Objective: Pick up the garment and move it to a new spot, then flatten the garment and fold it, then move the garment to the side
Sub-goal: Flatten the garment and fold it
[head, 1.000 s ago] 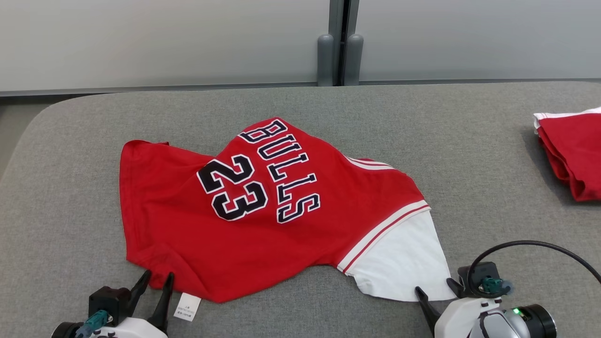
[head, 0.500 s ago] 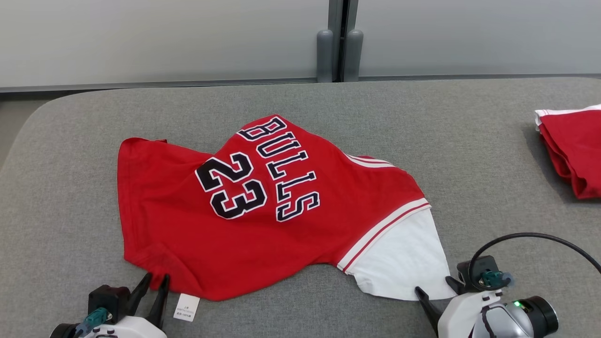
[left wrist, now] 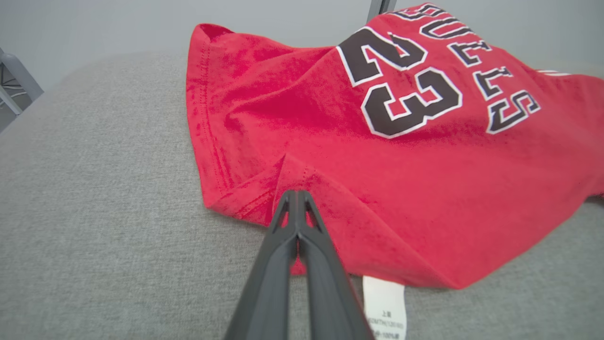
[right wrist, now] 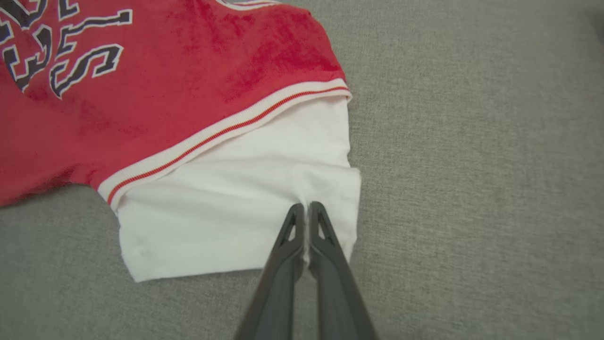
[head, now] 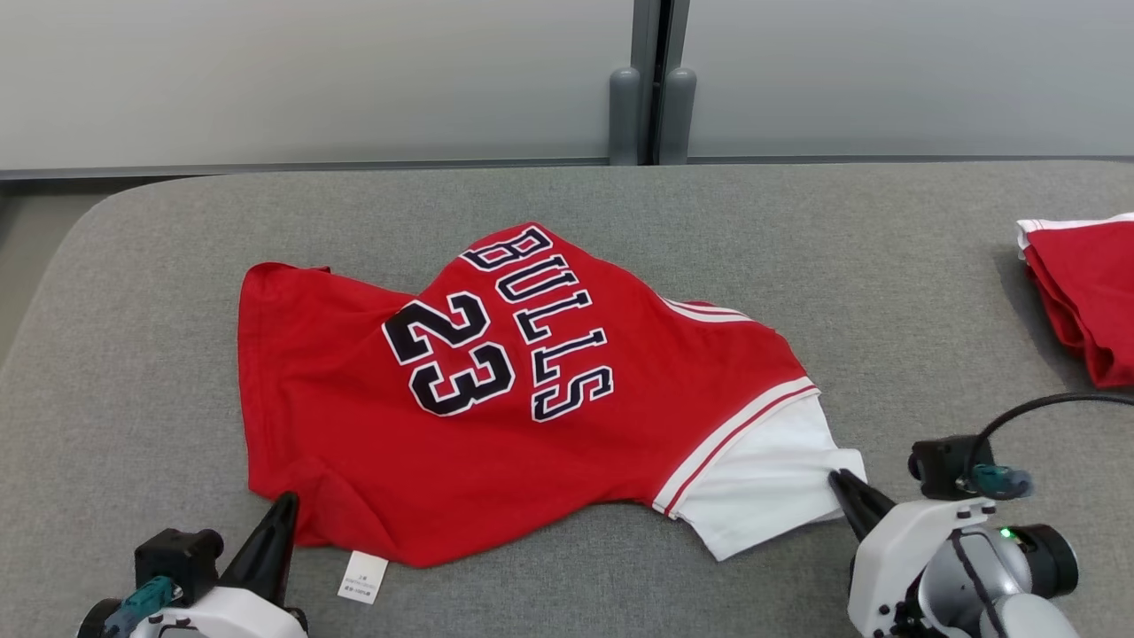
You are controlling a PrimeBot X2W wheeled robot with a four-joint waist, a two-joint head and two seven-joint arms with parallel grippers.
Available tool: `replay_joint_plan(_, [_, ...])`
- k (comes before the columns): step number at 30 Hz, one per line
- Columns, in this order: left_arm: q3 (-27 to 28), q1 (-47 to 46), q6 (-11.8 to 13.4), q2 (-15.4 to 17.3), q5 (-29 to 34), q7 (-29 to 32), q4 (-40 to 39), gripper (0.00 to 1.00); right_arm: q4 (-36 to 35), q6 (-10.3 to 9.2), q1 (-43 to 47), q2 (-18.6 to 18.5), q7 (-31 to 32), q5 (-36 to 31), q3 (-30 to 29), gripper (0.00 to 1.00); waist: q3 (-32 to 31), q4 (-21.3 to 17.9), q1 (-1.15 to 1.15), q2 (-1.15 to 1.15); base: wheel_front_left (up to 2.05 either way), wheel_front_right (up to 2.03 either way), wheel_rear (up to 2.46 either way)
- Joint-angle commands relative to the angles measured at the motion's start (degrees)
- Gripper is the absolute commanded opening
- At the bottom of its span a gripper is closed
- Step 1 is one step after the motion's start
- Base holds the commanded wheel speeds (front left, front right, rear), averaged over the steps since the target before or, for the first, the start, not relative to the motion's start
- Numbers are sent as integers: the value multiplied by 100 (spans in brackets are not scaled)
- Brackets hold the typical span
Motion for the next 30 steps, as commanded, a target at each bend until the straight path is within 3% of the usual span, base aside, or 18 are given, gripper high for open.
replay_joint_plan(1, [137,152,48,33,-160,40,-316,0,-288,-1,-16,-80,-24,217,-126,0,-64,10,0,0,0,0,0])
replay_joint_plan(8, [311,614,178,115,-482,510,-968,0,-1010,-1,124,-307,315,551,-307,0,-120,-16,0,0,0,0,0])
replay_joint_plan(19, [242,793,287,57,-596,679,-1145,0,-1177,-1,275,-242,466,420,-316,0,-113,-113,0,0,0,0,0])
replay_joint_plan(20, [252,795,307,36,-618,677,-1149,26,-1169,-1,265,-227,413,376,-363,18,-110,-119,0,0,0,0,0])
replay_joint_plan(21, [249,797,307,15,-621,670,-1160,55,-1149,-1,272,-222,390,304,-382,69,-110,-124,0,0,0,0,0])
replay_joint_plan(22, [227,818,297,0,-633,682,-1161,97,-1111,-1,306,-221,398,243,-389,100,-121,-128,0,0,0,0,0])
replay_joint_plan(27, [162,1029,320,-62,-693,715,-1240,100,-1101,-1,492,-202,146,-65,-548,100,-279,-164,0,0,0,0,0])
replay_joint_plan(30, [193,1260,404,-85,-669,559,-1328,100,-1228,-1,666,-201,-458,-232,-597,100,-503,-208,0,0,0,0,0])
